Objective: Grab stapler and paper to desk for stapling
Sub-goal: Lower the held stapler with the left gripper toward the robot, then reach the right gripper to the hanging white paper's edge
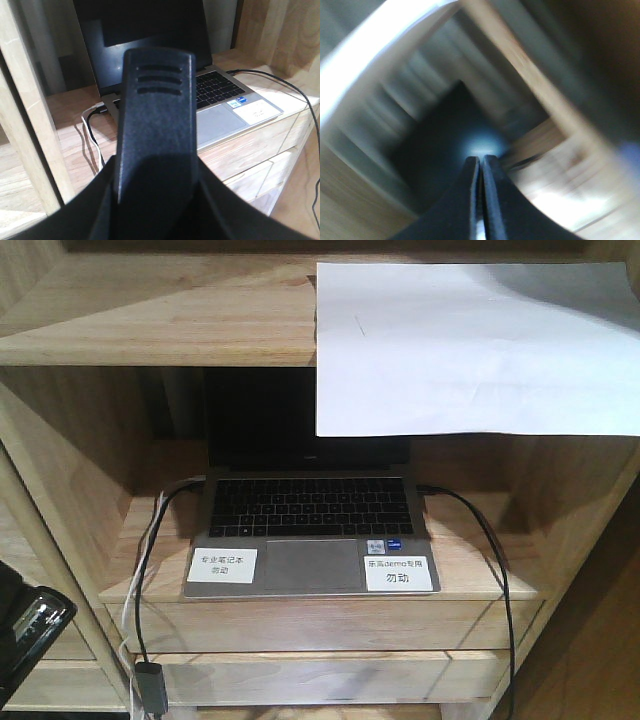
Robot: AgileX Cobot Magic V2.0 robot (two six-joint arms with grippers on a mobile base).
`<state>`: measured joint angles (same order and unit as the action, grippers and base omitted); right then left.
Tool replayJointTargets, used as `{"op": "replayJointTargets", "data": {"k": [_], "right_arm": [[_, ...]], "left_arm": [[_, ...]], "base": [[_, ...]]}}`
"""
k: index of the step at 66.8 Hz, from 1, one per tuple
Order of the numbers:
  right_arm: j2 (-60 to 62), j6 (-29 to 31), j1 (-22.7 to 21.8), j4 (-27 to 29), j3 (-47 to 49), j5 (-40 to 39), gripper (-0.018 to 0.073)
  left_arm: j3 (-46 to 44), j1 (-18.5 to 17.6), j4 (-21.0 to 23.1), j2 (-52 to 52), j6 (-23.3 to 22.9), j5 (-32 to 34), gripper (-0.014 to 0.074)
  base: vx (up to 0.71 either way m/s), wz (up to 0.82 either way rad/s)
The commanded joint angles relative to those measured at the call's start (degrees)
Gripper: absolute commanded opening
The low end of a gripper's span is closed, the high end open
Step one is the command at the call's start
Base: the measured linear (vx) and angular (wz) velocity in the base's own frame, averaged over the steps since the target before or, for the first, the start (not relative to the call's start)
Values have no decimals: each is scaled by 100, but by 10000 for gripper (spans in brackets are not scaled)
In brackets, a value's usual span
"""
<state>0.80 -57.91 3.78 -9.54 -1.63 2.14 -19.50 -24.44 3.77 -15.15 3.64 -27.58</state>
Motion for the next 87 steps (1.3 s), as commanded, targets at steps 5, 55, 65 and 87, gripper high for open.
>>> {"op": "replayJointTargets", "data": {"k": [5, 55, 65, 87], "right_arm": [[60, -1972, -25, -614, -17, -427, -8], [-4374, -2185, -17, -1440, 416, -6272, 443], [-5251, -2190, -17, -1825, 967, -6938, 443], [-6026, -2386, -17, -1848, 1740, -7188, 442]], "left_arm": [[-176, -16, 61, -43, -11, 696, -7], [-176, -16, 61, -43, -11, 696, -7], [-176, -16, 61, -43, -11, 696, -7], [-176, -16, 61, -43, -11, 696, -7]], "base": [[0, 0], [0, 0], [0, 0], [0, 0]]}}
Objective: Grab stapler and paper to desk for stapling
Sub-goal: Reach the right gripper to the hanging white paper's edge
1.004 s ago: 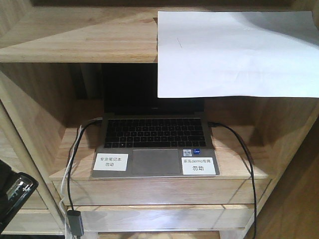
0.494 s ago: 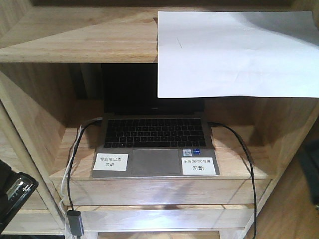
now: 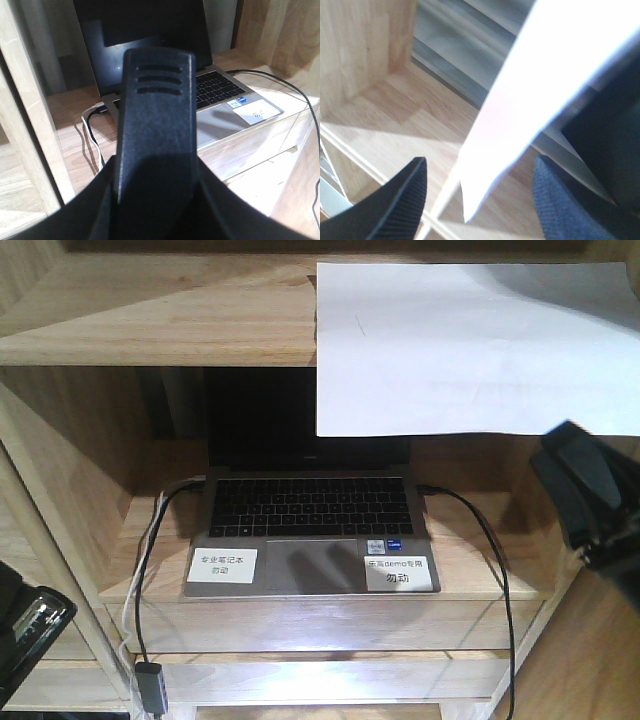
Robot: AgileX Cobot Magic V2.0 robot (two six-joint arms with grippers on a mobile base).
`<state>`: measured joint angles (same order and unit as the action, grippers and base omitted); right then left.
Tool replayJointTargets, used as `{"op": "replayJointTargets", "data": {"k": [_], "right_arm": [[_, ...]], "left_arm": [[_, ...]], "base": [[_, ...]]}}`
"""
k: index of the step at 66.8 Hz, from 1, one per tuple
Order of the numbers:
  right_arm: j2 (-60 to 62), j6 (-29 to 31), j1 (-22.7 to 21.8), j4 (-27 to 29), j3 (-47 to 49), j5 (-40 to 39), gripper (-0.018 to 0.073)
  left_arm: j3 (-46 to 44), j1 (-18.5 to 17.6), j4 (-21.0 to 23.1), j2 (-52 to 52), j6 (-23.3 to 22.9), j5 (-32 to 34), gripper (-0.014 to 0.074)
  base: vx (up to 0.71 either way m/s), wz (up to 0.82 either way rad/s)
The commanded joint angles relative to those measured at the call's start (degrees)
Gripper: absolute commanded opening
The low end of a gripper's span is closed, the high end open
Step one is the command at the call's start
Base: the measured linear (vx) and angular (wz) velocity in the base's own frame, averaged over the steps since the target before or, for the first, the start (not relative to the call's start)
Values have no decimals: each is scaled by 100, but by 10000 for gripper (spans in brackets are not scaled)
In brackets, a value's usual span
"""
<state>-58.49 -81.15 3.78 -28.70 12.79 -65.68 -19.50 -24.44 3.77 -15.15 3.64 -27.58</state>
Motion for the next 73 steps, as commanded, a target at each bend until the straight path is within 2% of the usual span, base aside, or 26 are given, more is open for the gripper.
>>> {"op": "replayJointTargets", "data": {"k": [1, 30, 38, 55, 60, 64, 73], "right_arm": [[-122, -84, -17, 68, 322, -401, 442], [-885, -299, -17, 556, 503, -530, 442], [-1053, -292, -17, 472, 685, -745, 442], [-1109, -268, -17, 428, 1196, -694, 432], [-1109, -268, -17, 363, 1285, -694, 391], [-1109, -268, -17, 347, 1300, -694, 320], [-1109, -288, -17, 194, 1288, -787, 92]], "left_arm": [[-176, -16, 61, -43, -11, 696, -7], [-176, -16, 61, -43, -11, 696, -7], [-176, -16, 61, -43, -11, 696, -7], [-176, -16, 61, -43, -11, 696, -7], [-176, -16, 61, -43, -11, 696, -7], [-176, -16, 61, -43, -11, 696, -7], [-176, -16, 61, -43, -11, 696, -7]], "base": [[0, 0], [0, 0], [0, 0], [0, 0], [0, 0], [0, 0], [0, 0]]}}
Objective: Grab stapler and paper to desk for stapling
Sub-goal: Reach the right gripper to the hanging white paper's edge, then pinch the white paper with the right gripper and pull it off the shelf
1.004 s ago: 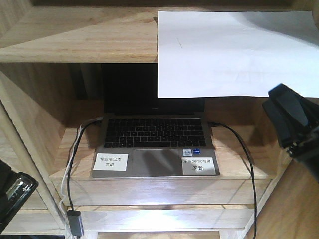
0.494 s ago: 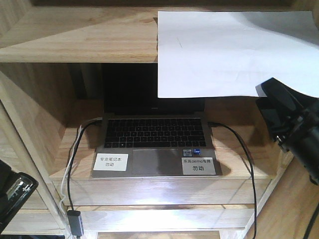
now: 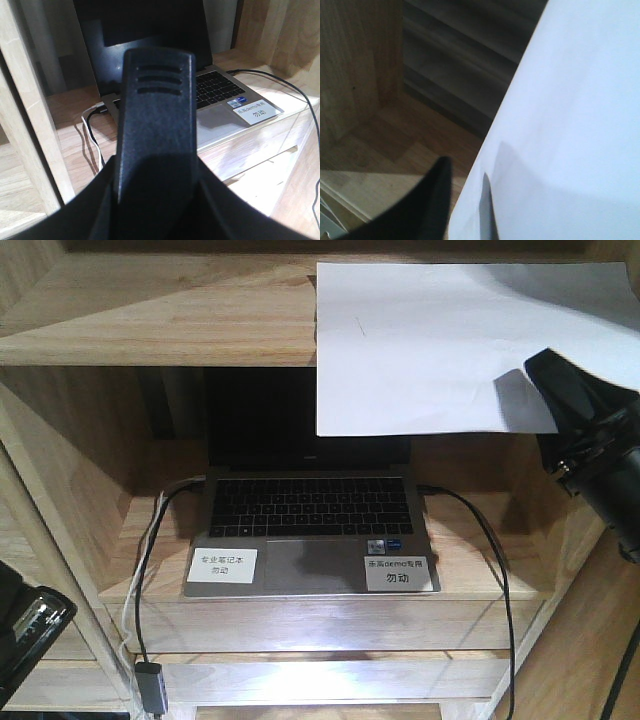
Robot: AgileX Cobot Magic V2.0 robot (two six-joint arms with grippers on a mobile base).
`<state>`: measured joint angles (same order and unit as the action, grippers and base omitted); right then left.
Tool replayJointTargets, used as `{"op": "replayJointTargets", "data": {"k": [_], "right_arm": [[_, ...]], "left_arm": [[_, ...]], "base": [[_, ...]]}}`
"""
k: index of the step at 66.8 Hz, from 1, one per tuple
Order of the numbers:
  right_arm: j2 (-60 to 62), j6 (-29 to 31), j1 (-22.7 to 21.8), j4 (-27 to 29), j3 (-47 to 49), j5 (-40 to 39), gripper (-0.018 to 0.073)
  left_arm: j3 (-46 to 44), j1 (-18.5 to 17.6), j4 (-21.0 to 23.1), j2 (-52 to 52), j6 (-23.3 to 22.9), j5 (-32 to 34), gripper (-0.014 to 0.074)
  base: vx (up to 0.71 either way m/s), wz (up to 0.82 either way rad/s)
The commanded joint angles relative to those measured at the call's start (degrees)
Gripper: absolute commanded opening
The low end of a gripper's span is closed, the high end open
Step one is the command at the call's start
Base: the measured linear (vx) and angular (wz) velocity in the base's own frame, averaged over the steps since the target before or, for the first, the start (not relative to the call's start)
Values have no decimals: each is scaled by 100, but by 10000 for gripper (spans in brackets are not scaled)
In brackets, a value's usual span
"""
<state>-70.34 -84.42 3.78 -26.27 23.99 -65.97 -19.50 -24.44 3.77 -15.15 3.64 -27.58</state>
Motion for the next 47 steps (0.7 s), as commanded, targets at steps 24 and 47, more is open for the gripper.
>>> {"op": "replayJointTargets", "data": {"k": [24, 47], "right_arm": [[659, 36, -17, -693, 153, -920, -9], [2174, 36, -17, -381, -631, 32, -10]], "left_arm": [[-176, -16, 61, -43, -11, 696, -7], [-176, -16, 61, -43, -11, 696, -7]], "base": [[0, 0], [0, 0]]}}
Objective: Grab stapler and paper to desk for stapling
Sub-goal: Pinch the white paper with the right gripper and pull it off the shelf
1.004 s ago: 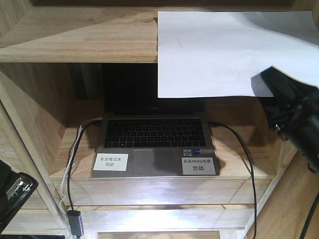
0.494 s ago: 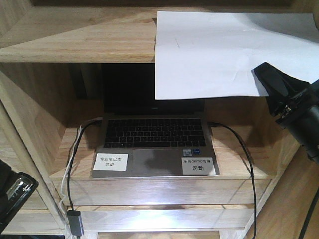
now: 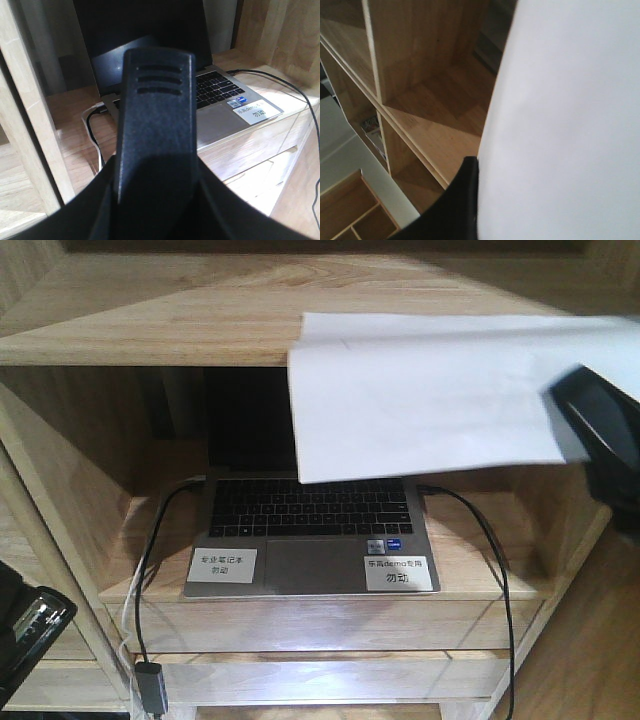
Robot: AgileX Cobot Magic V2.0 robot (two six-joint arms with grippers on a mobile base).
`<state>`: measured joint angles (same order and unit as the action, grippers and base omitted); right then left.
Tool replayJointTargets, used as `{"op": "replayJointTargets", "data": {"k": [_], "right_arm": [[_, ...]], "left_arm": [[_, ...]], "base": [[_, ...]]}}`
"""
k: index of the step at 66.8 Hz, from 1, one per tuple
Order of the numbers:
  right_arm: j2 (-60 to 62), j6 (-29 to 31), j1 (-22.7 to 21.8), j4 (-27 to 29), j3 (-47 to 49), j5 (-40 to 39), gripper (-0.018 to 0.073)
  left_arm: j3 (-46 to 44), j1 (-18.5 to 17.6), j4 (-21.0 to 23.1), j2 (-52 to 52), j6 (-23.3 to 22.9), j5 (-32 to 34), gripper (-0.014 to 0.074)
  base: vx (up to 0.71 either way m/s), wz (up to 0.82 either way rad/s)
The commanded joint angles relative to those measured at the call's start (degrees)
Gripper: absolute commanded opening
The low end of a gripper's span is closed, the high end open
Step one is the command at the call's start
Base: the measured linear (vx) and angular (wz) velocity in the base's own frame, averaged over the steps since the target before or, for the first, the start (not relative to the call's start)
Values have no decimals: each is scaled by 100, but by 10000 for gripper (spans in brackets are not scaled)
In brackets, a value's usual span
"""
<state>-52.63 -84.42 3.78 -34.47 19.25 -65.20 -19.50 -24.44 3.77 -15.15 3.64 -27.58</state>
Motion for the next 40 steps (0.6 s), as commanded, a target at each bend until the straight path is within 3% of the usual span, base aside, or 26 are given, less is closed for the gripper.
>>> {"op": "replayJointTargets", "data": {"k": [1, 28, 40], "right_arm": [[473, 36, -17, 475, -211, -16, -8], [2452, -715, -17, 550, -1166, 1497, -6], [2807, -881, -17, 538, -1445, 1736, -6]], "left_arm": [[-176, -16, 61, -43, -11, 696, -7], [-176, -16, 61, -43, -11, 696, -7], [-176, -16, 61, -43, -11, 696, -7]], "base": [[0, 0], [0, 0], [0, 0]]}}
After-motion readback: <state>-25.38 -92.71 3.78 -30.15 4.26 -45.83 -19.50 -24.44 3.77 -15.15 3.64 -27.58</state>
